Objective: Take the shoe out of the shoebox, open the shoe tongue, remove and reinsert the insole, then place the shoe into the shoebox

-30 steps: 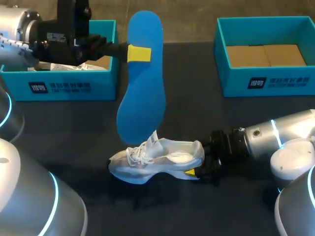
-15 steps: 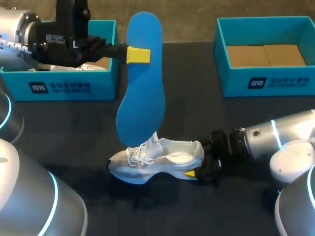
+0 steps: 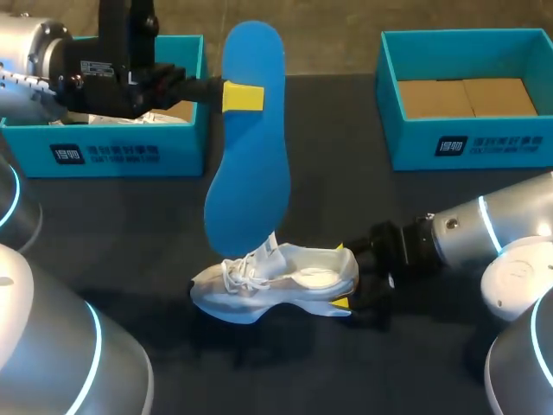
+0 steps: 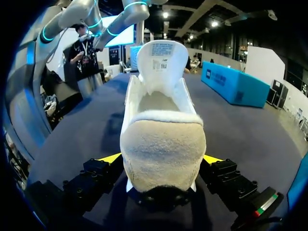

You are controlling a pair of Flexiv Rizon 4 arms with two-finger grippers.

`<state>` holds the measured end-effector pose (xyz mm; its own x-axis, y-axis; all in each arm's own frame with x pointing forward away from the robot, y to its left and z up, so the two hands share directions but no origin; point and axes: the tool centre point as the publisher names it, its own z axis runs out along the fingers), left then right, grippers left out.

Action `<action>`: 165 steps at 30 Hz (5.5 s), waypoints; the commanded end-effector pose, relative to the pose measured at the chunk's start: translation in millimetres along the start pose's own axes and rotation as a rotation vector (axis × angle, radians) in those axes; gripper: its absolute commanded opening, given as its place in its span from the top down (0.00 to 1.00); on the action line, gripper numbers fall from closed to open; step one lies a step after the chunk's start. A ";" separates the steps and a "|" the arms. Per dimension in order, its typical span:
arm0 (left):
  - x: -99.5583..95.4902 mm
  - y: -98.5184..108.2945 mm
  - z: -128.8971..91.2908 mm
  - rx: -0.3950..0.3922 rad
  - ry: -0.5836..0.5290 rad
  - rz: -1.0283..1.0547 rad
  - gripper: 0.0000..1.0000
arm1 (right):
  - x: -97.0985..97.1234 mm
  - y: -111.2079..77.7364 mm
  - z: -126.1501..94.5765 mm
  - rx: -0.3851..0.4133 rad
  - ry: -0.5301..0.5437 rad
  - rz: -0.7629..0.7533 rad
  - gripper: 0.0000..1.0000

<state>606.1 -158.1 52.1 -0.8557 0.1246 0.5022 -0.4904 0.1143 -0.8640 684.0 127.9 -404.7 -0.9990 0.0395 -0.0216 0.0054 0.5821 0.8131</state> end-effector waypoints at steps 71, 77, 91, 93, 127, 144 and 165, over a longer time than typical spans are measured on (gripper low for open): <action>0.0 0.5 0.8 -0.002 -0.001 -0.001 1.00 | -2.1 69.9 -31.2 0.994 0.001 -0.027 0.00; 0.0 0.5 0.8 -0.002 -0.001 -0.001 1.00 | -19.7 74.6 -28.9 1.000 -0.010 -0.052 0.00; 0.0 0.5 0.8 -0.002 -0.001 -0.001 1.00 | -40.2 72.3 5.7 0.978 0.000 -0.118 0.00; 0.0 0.5 0.8 -0.002 -0.001 -0.001 1.00 | -41.1 68.3 9.0 0.981 0.001 -0.111 0.00; 0.0 0.5 0.8 -0.002 -0.001 -0.001 1.00 | -50.3 37.7 28.3 0.912 0.063 -0.071 1.00; 0.0 0.5 0.8 -0.002 -0.001 -0.001 1.00 | -40.1 53.9 2.4 0.894 0.060 0.054 1.00; 0.0 0.5 0.8 -0.002 -0.001 -0.001 1.00 | -27.0 69.3 -17.4 0.819 -0.122 0.405 1.00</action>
<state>605.7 -158.1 51.8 -0.8559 0.1242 0.5020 -0.4904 0.1135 -0.8641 711.6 154.9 -338.3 -0.9023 0.4242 0.0763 0.4303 0.8971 0.1008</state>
